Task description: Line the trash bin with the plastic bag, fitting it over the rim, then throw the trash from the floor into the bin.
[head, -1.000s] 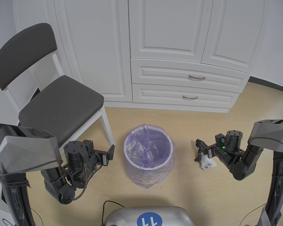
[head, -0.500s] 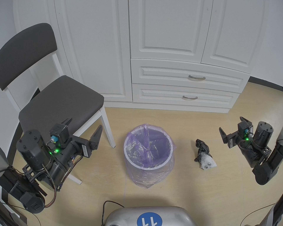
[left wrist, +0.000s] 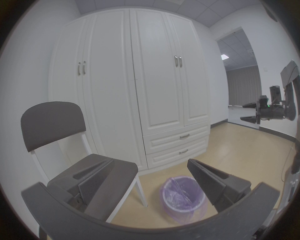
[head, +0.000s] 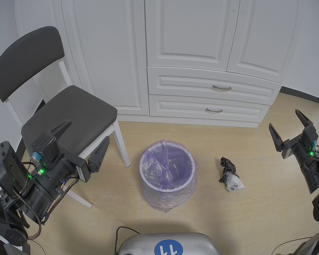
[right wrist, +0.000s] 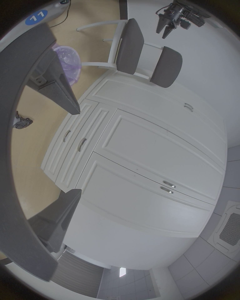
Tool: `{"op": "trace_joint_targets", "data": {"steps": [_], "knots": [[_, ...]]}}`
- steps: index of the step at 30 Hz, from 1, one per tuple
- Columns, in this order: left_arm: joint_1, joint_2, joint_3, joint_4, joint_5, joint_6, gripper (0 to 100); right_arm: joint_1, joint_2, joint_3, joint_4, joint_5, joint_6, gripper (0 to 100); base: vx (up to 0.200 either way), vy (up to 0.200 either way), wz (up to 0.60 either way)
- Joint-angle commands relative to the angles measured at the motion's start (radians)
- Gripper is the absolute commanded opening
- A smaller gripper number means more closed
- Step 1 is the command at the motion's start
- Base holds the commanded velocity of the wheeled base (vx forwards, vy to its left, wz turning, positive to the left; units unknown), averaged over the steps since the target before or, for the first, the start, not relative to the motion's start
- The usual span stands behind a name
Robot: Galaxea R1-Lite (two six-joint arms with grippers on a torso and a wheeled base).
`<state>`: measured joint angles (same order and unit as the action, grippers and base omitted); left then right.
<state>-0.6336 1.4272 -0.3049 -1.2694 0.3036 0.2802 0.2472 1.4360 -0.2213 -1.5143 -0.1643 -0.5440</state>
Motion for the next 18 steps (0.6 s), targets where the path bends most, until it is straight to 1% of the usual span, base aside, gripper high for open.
{"op": "trace_joint_targets", "data": {"steps": [1,2,3,5,7,8,9,11,13,14,15,16,18], "knots": [[-0.064,-0.275,-0.105,0.300,0.000,-0.006,100,0.145,-0.221,-0.049,0.233,-0.098,0.004,100,0.000,0.000,0.00],[-0.072,-0.303,-0.131,0.374,0.002,-0.046,100,0.187,-0.247,-0.073,0.309,-0.126,0.029,100,0.000,0.000,0.00],[-0.074,-0.306,-0.135,0.384,0.002,-0.050,100,0.193,-0.252,-0.078,0.319,-0.129,0.033,100,0.000,0.000,0.00],[-0.087,-0.361,-0.220,0.620,0.003,-0.170,100,0.262,-0.307,-0.179,0.566,-0.187,0.174,100,0.000,0.000,0.00],[-0.087,-0.361,-0.220,0.620,0.003,-0.170,100,0.262,-0.307,-0.179,0.566,-0.187,0.174,100,0.000,0.000,0.00],[-0.090,-0.403,-0.353,0.938,0.000,-0.319,100,0.294,-0.364,-0.346,0.945,-0.215,0.368,100,0.000,0.000,0.00],[-0.090,-0.406,-0.413,1.047,-0.003,-0.383,100,0.296,-0.381,-0.415,1.094,-0.213,0.447,100,0.000,0.000,0.00],[-0.093,-0.406,-0.493,1.183,-0.004,-0.473,100,0.308,-0.397,-0.526,1.318,-0.212,0.562,100,0.000,0.000,0.00],[-0.101,-0.407,-0.530,1.265,-0.006,-0.509,100,0.325,-0.397,-0.619,1.491,-0.209,0.648,100,0.000,0.000,0.00],[-0.109,-0.409,-0.530,1.271,-0.006,-0.507,100,0.325,-0.390,-0.655,1.560,-0.209,0.679,100,0.000,0.000,0.00],[-0.115,-0.412,-0.527,1.269,-0.006,-0.507,100,0.320,-0.382,-0.673,1.600,-0.205,0.701,100,0.000,0.000,0.00],[-0.118,-0.412,-0.525,1.269,-0.004,-0.507,100,0.319,-0.379,-0.676,1.608,-0.202,0.705,100,0.000,0.000,0.00],[-0.153,-0.415,-0.505,1.271,0.011,-0.486,100,0.299,-0.335,-0.681,1.625,-0.170,0.724,100,0.000,0.000,0.00]]}}
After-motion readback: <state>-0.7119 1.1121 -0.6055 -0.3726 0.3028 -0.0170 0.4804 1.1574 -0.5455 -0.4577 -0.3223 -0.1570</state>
